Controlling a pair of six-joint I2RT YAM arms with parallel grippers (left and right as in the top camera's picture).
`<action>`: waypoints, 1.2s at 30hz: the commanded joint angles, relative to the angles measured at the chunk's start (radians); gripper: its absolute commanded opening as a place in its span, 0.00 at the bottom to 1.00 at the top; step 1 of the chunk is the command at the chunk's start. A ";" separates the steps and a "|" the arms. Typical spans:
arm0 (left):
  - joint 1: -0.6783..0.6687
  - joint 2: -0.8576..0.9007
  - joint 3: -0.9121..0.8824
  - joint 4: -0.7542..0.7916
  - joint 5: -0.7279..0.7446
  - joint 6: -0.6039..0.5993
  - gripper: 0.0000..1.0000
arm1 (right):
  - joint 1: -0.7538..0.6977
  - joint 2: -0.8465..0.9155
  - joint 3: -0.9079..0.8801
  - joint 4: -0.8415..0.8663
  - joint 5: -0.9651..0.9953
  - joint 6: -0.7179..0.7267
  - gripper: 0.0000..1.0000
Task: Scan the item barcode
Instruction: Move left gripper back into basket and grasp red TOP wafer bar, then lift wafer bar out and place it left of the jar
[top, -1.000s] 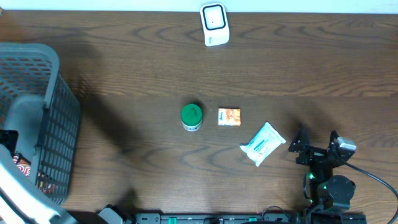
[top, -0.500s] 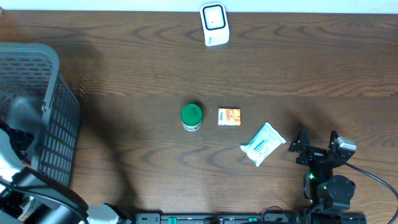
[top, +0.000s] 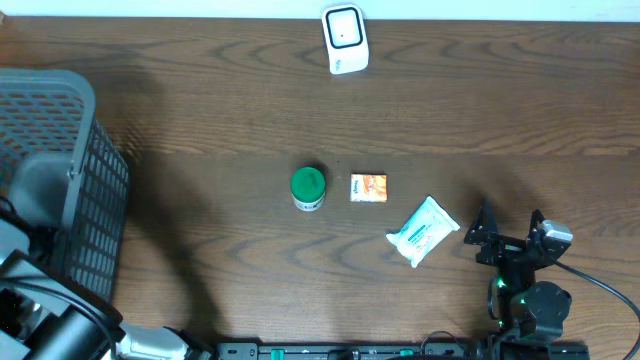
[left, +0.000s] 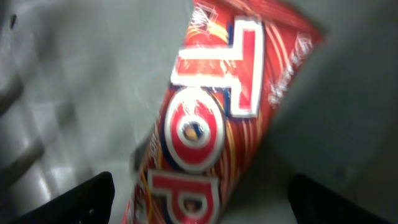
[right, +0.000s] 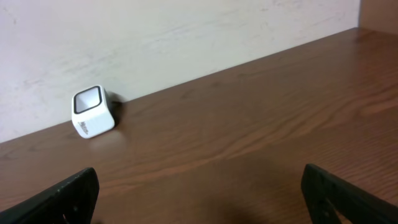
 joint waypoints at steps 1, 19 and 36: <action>0.047 0.018 -0.080 0.042 0.096 0.006 0.91 | 0.005 -0.003 -0.002 -0.004 0.002 0.003 0.99; 0.068 -0.014 -0.123 0.071 0.401 0.005 0.28 | 0.005 -0.003 -0.002 -0.004 0.001 0.003 0.99; 0.031 -0.555 0.380 -0.101 0.691 -0.277 0.23 | 0.005 -0.003 -0.002 -0.004 0.002 0.003 0.99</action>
